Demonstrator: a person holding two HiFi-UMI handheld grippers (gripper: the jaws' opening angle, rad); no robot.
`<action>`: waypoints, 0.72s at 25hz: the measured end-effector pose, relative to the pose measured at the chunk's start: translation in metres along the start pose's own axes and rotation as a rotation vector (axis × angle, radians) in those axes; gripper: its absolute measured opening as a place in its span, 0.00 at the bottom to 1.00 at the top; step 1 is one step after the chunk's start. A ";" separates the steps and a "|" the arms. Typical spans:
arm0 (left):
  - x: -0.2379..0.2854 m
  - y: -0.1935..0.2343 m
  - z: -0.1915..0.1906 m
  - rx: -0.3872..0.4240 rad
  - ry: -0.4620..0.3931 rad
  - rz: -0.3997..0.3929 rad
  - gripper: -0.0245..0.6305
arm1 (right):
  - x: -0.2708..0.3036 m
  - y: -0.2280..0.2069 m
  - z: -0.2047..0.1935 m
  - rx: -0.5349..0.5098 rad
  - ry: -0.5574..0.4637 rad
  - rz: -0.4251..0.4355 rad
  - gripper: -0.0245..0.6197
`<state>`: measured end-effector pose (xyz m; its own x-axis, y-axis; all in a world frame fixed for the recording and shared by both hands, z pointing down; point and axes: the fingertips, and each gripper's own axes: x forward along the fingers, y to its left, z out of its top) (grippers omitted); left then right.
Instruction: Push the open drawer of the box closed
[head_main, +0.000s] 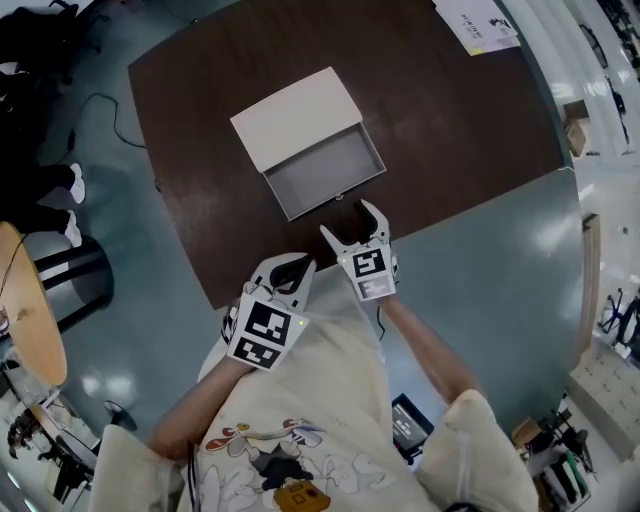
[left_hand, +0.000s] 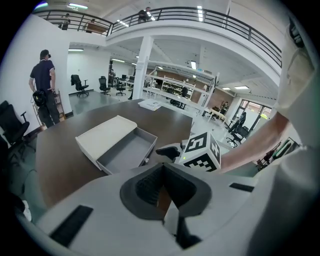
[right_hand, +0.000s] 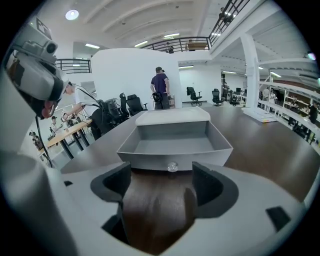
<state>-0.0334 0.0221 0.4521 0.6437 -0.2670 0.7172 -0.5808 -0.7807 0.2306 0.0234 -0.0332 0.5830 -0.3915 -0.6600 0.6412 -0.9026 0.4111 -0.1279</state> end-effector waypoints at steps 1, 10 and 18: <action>0.001 0.003 -0.001 -0.014 0.000 0.010 0.05 | 0.004 -0.002 0.000 0.001 0.003 -0.002 0.62; 0.011 0.023 0.000 -0.096 0.000 0.072 0.05 | 0.035 -0.016 0.004 -0.021 0.025 0.000 0.63; 0.012 0.028 -0.006 -0.122 0.014 0.084 0.05 | 0.040 -0.017 0.006 -0.003 0.022 -0.021 0.63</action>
<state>-0.0450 0.0006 0.4716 0.5838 -0.3201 0.7461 -0.6891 -0.6812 0.2469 0.0219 -0.0703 0.6064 -0.3681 -0.6543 0.6606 -0.9101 0.3989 -0.1121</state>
